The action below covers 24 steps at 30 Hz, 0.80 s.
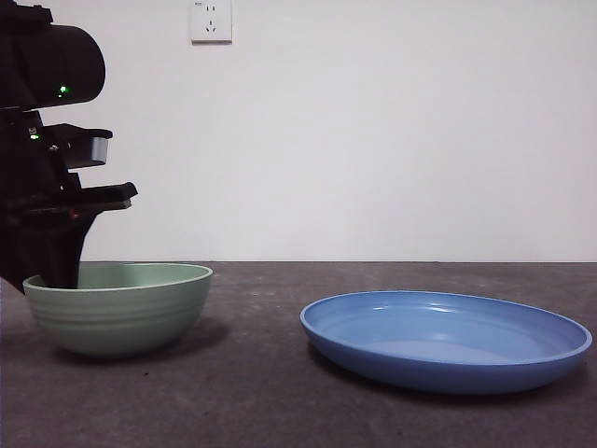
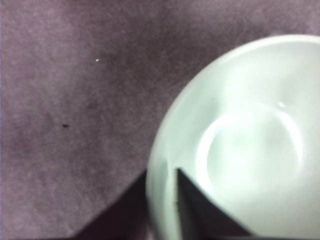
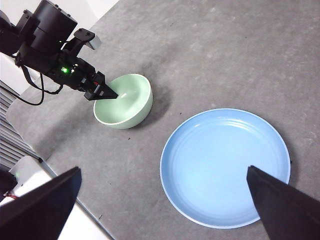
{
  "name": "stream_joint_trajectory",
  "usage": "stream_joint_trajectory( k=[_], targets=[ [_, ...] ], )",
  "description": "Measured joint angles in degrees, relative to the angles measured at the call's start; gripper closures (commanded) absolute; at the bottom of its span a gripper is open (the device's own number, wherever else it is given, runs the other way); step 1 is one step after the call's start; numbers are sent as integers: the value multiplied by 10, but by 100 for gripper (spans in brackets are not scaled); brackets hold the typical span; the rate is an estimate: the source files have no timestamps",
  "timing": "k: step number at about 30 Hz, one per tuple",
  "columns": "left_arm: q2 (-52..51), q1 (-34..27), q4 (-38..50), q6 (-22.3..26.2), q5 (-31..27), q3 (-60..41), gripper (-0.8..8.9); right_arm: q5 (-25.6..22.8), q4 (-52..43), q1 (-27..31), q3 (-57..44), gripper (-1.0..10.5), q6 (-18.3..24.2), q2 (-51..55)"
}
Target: Place the green bowl on the blue plate
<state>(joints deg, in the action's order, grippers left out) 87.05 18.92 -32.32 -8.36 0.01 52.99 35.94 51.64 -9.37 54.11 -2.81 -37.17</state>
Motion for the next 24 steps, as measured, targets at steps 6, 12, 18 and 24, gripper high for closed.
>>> stream_joint_trajectory(
  k=[6, 12, 18, 24],
  targets=[
    [0, 0, 2, 0, 0, 6, 799, 0, 0, 0, 0, 304, 0, 0],
    [0, 5, -65, -3, -1, 61, 799, 0, 0, 0, 0, 304, 0, 0],
    [0, 53, -115, -16, -1, 154, 799, 0, 0, 0, 0, 304, 0, 0],
    [45, 115, -129, -37, 46, 260, 799, 0, 0, 0, 0, 304, 0, 0]
  ],
)
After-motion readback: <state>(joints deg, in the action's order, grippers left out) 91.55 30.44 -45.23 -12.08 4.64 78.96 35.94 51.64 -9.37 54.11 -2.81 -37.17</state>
